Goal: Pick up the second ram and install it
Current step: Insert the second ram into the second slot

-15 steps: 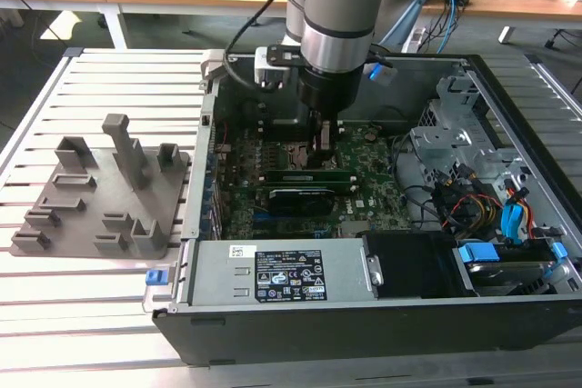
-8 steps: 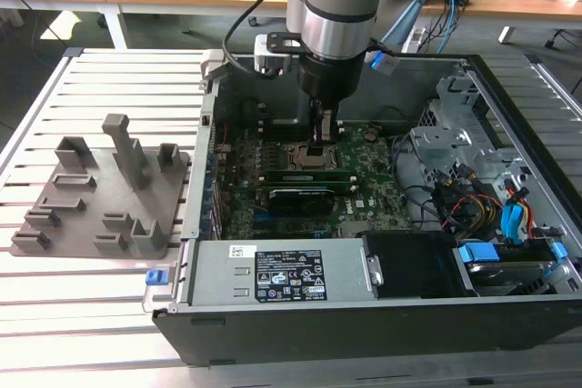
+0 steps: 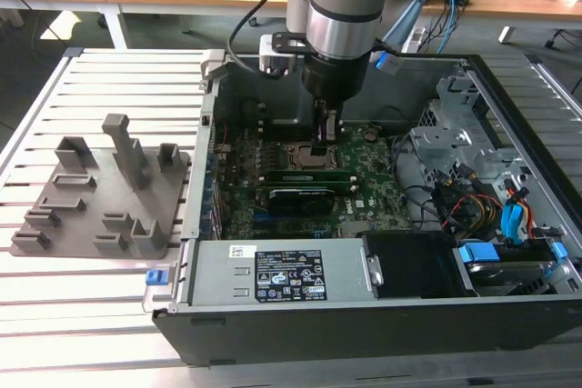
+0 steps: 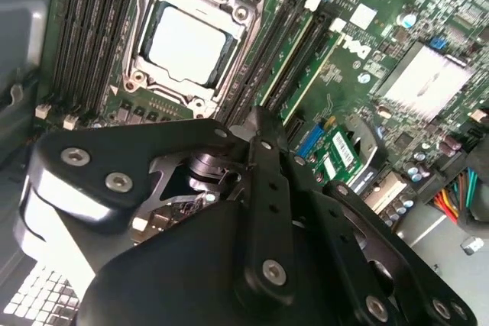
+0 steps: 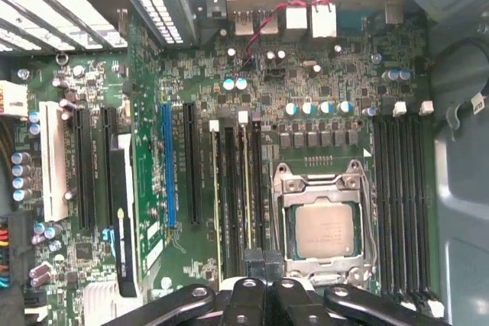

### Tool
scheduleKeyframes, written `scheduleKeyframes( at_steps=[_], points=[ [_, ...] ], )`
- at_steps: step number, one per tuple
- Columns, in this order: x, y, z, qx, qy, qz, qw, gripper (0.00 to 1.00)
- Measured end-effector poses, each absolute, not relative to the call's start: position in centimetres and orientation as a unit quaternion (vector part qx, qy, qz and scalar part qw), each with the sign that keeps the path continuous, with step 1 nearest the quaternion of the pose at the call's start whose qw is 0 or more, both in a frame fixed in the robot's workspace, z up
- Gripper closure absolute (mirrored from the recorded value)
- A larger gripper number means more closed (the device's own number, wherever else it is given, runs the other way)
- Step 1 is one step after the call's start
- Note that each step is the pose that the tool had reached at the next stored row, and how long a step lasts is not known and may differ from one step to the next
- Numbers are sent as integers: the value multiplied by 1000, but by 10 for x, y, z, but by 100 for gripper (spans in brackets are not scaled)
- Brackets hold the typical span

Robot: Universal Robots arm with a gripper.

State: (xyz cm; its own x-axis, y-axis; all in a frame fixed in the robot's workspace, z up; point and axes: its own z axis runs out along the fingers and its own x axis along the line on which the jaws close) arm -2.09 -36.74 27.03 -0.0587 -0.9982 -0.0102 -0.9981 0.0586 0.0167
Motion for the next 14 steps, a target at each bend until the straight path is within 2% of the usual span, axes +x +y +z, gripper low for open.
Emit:
scheduleKeyframes(
  at_steps=[14],
  points=[
    [1, -367, 270, 686, -728, -9, 3, 89]
  ],
)
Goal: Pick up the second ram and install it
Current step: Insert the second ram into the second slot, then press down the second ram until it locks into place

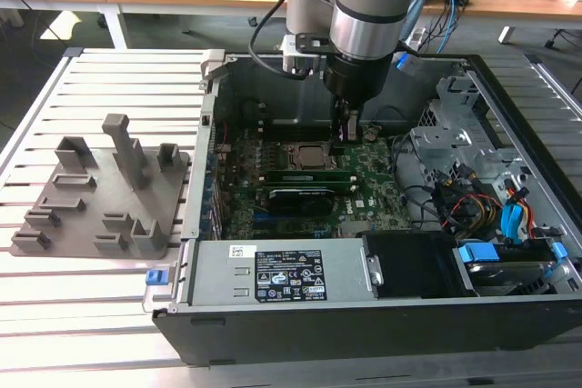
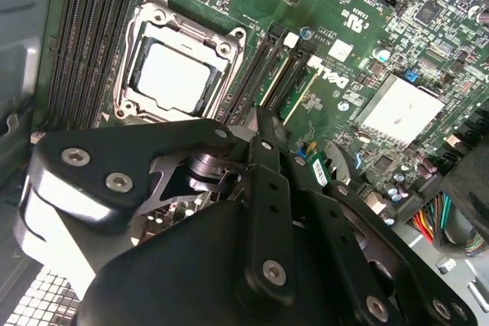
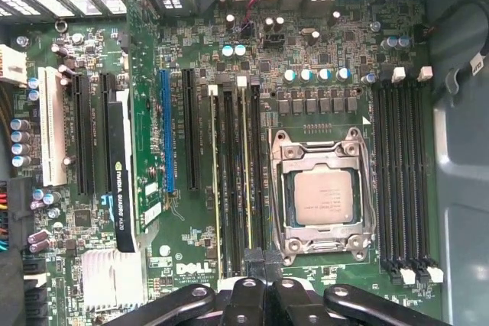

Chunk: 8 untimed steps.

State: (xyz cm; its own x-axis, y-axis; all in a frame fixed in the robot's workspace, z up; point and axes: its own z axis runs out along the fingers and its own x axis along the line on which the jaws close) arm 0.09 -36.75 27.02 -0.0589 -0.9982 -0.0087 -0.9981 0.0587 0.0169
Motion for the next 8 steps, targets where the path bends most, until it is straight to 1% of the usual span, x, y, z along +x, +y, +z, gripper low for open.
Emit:
scheduleKeyframes(
  at_steps=[3, 4, 8],
  points=[
    [2, -367, 270, 686, -727, -9, 3, 89],
    [11, -368, 268, 686, -728, -10, 3, 89],
    [21, -374, 253, 686, -728, -11, 4, 89]
  ],
)
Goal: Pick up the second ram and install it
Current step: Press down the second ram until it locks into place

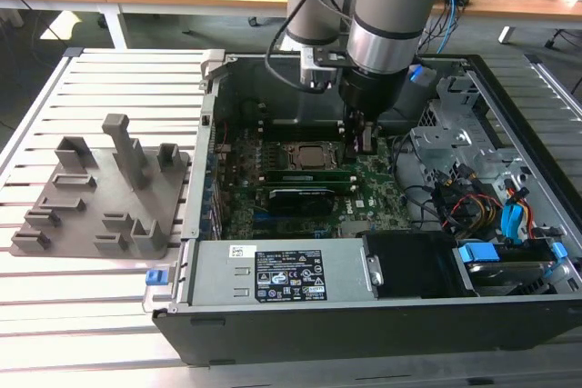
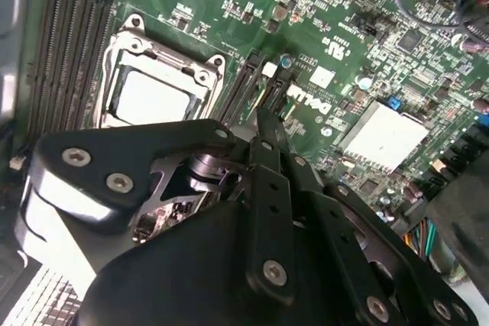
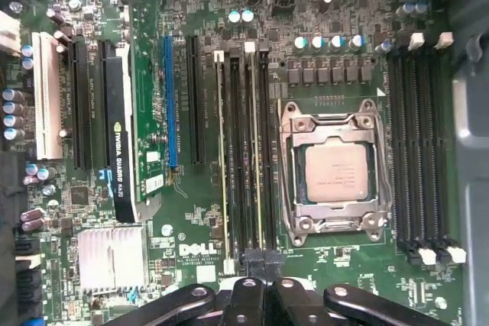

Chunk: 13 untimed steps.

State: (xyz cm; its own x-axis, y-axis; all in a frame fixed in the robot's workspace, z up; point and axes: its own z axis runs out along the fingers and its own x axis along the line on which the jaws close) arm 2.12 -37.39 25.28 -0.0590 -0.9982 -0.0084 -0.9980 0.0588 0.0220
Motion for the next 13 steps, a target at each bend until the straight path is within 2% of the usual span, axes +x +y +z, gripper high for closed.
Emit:
scheduleKeyframes(
  at_steps=[5, 13],
  points=[
    [22, -374, 229, 686, -728, -11, 6, 89],
    [-21, -374, 238, 686, -728, -8, 2, 89]
  ],
)
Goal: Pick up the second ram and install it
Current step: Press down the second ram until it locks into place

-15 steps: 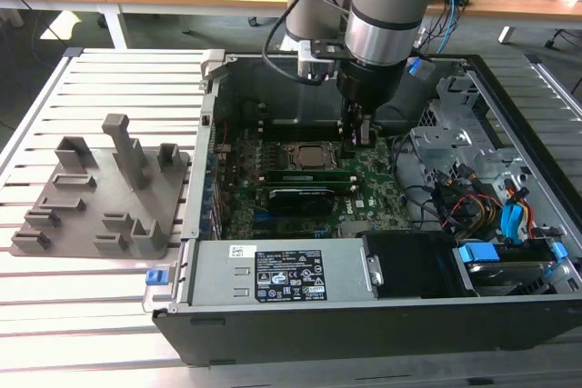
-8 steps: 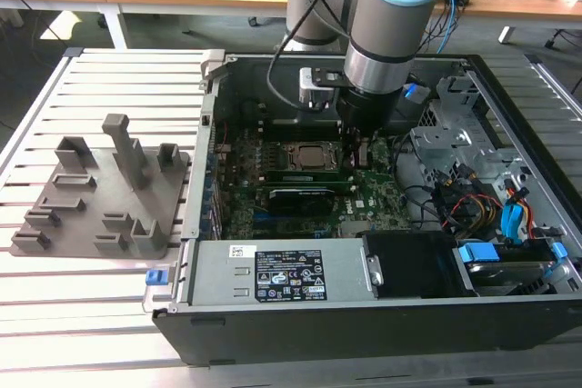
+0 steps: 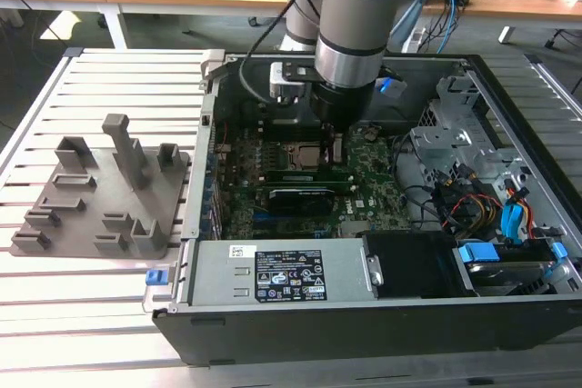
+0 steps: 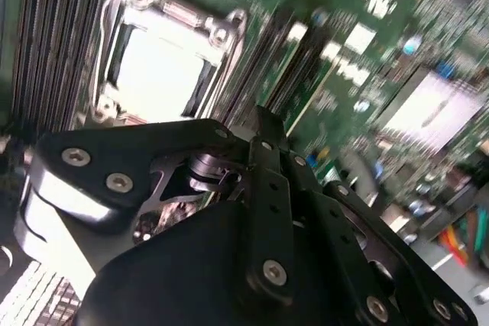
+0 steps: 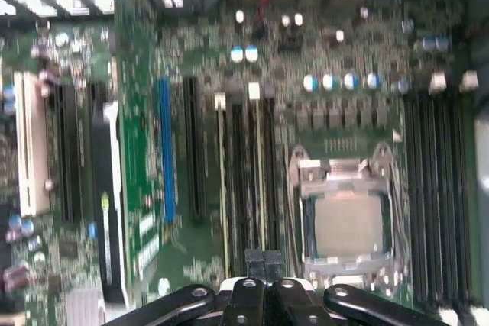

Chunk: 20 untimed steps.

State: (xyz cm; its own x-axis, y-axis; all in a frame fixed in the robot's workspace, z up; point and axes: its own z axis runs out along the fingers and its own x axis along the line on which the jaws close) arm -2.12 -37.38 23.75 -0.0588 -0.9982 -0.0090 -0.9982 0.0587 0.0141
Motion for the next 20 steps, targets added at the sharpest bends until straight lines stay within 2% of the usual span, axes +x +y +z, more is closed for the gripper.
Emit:
scheduleKeyframes(
  at_steps=[7, 14, 20],
  points=[
    [-79, -374, 230, 686, -728, -7, 1, 89],
    [-76, -373, 234, 686, -728, -7, 0, 89],
    [-38, -373, 234, 686, -728, -9, 3, 89]
  ],
)
